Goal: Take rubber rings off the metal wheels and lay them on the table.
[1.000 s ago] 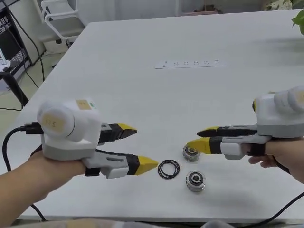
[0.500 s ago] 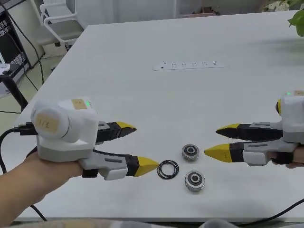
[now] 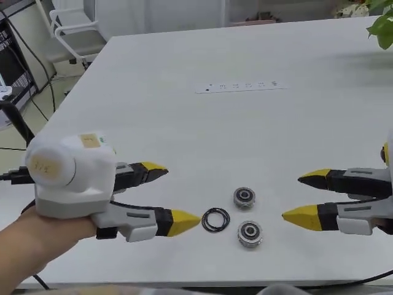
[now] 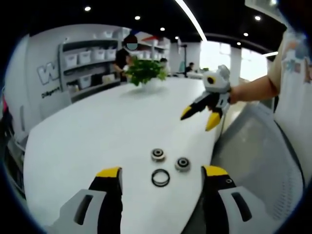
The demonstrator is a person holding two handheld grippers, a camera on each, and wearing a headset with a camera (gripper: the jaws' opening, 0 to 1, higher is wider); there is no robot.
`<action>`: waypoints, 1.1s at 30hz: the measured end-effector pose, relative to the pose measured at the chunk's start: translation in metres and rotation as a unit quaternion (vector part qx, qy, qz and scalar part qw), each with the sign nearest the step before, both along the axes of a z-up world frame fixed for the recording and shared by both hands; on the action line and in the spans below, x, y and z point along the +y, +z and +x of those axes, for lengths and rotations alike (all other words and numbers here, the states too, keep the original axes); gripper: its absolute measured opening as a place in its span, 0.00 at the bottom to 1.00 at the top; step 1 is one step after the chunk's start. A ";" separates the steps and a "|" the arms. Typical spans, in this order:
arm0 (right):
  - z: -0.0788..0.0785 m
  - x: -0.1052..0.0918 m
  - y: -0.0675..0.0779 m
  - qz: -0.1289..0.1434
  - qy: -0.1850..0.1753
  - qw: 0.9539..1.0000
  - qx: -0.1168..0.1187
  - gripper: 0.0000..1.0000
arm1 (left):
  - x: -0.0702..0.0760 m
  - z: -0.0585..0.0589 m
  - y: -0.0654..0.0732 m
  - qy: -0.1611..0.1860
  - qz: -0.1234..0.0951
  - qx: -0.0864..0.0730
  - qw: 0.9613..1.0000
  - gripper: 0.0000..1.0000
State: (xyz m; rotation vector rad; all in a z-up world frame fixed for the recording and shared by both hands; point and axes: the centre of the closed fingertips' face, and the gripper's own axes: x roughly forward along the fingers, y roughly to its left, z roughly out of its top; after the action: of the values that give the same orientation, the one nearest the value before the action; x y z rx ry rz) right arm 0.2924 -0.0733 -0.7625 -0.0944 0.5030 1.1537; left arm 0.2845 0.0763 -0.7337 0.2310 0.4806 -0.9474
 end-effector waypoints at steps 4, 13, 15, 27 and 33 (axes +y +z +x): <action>-0.005 -0.002 -0.001 -0.002 0.000 1.000 -0.001 0.57 | 0.000 -0.004 0.001 -0.001 0.004 -0.005 1.000 0.69; -0.015 -0.008 -0.002 -0.020 0.000 1.000 -0.012 0.60 | 0.004 -0.011 -0.001 0.006 -0.001 0.002 1.000 0.70; -0.017 -0.011 -0.002 -0.023 -0.001 1.000 -0.014 0.60 | 0.005 -0.012 0.000 0.008 -0.003 0.002 1.000 0.70; -0.020 -0.023 -0.005 -0.038 -0.012 0.999 -0.022 0.61 | 0.006 -0.016 0.001 0.013 -0.009 0.004 1.000 0.72; -0.023 -0.025 -0.006 -0.042 -0.013 0.999 -0.024 0.62 | 0.004 -0.018 0.000 0.010 -0.008 0.004 1.000 0.72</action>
State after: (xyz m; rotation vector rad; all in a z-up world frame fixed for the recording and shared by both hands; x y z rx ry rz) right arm 0.2699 -0.0984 -0.7686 -0.1878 0.5095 1.1017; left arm 0.2670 0.0806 -0.7340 0.2085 0.4818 -0.9316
